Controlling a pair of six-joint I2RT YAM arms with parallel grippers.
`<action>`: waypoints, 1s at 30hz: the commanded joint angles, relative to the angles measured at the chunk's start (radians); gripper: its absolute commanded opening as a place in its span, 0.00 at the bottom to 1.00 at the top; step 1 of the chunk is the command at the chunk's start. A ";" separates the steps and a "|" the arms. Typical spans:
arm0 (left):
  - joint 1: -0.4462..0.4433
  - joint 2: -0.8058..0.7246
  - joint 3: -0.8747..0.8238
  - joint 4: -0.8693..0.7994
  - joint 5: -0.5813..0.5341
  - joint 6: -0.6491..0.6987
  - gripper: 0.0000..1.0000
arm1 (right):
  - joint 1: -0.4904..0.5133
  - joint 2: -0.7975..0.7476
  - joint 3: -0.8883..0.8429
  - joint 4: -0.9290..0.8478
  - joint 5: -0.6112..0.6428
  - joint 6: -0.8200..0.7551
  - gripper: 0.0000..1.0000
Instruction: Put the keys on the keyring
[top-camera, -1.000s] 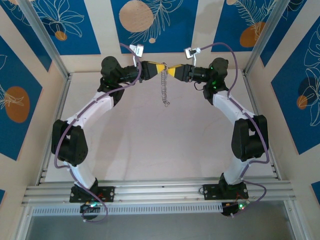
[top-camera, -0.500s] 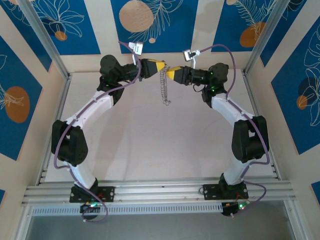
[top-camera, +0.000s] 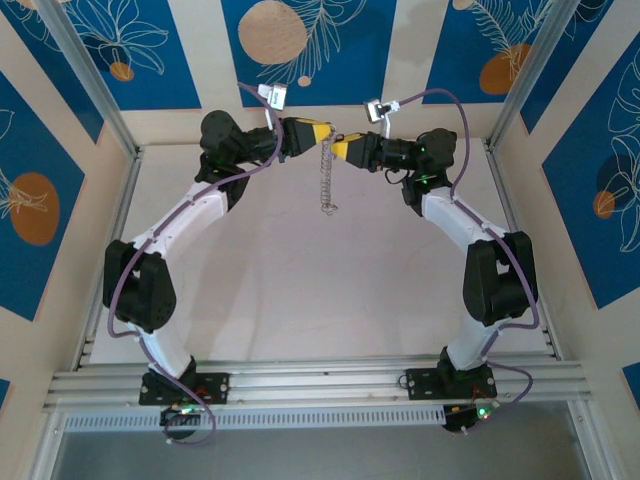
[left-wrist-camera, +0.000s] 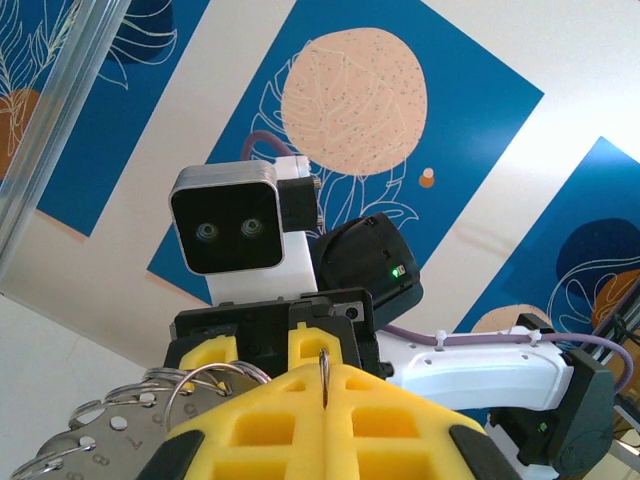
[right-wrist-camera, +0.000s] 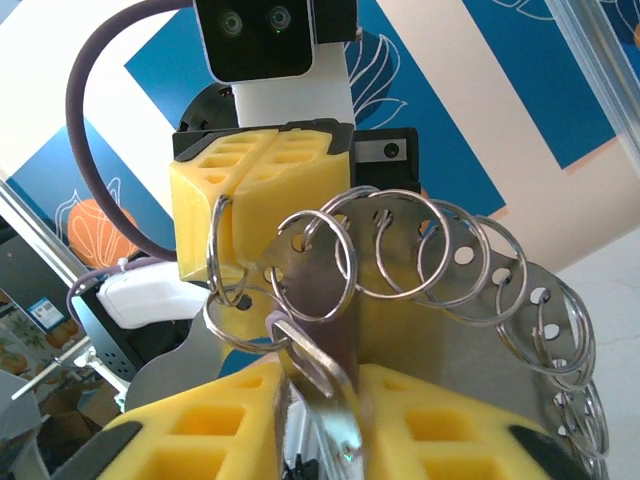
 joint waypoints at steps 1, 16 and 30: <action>-0.012 -0.019 0.037 0.073 -0.001 -0.014 0.00 | 0.007 -0.032 -0.008 0.034 0.013 0.003 0.19; -0.012 -0.026 0.025 0.090 -0.028 -0.015 0.00 | 0.015 -0.090 -0.069 -0.035 0.027 -0.046 0.00; -0.040 -0.066 -0.046 0.106 -0.079 0.008 0.00 | 0.092 -0.136 -0.071 -0.253 0.065 -0.223 0.00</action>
